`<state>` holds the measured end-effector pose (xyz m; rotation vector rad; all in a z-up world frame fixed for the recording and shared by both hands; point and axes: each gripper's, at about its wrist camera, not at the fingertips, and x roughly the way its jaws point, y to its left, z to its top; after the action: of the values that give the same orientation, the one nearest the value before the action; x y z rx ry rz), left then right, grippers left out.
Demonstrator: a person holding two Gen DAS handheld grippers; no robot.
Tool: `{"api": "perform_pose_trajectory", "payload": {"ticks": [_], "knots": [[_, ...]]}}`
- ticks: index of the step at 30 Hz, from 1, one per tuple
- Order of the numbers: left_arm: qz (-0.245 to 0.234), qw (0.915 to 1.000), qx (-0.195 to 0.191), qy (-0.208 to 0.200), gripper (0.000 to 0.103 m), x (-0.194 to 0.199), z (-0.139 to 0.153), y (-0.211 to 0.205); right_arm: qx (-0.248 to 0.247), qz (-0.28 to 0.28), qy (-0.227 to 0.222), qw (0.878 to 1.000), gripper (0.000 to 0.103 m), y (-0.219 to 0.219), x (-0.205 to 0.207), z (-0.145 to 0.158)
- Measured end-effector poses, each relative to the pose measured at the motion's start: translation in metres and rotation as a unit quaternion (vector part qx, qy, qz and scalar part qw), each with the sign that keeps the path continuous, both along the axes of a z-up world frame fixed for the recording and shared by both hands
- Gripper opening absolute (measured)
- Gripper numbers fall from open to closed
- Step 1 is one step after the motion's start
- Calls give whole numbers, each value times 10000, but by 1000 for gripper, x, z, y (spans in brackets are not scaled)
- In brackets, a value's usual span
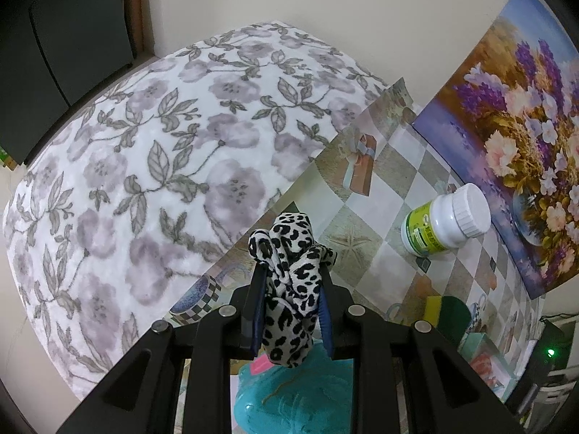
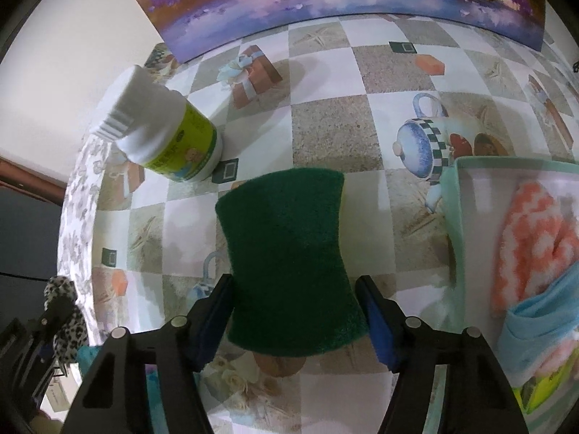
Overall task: Organize soft objects
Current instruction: 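Lift the sponge with the right gripper while the left carries the scrunchie over the tray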
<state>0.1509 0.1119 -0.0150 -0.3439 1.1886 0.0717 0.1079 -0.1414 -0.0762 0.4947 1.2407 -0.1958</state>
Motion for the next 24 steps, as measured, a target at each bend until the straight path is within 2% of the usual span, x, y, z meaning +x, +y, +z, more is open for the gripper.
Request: {"api": "perform_pose_trajectory", "payload": {"ticks": [7, 17, 24], "knots": [[-184, 9996, 78, -195, 26, -7, 19, -14, 82, 101, -442, 9989, 70, -8, -32, 34], [-539, 9970, 156, -535, 26, -28, 49, -46, 78, -140, -1105, 9937, 70, -24, -69, 86], [-729, 9940, 239, -782, 26, -46, 69, -64, -261, -486, -1265, 9904, 70, -48, -104, 115]]}}
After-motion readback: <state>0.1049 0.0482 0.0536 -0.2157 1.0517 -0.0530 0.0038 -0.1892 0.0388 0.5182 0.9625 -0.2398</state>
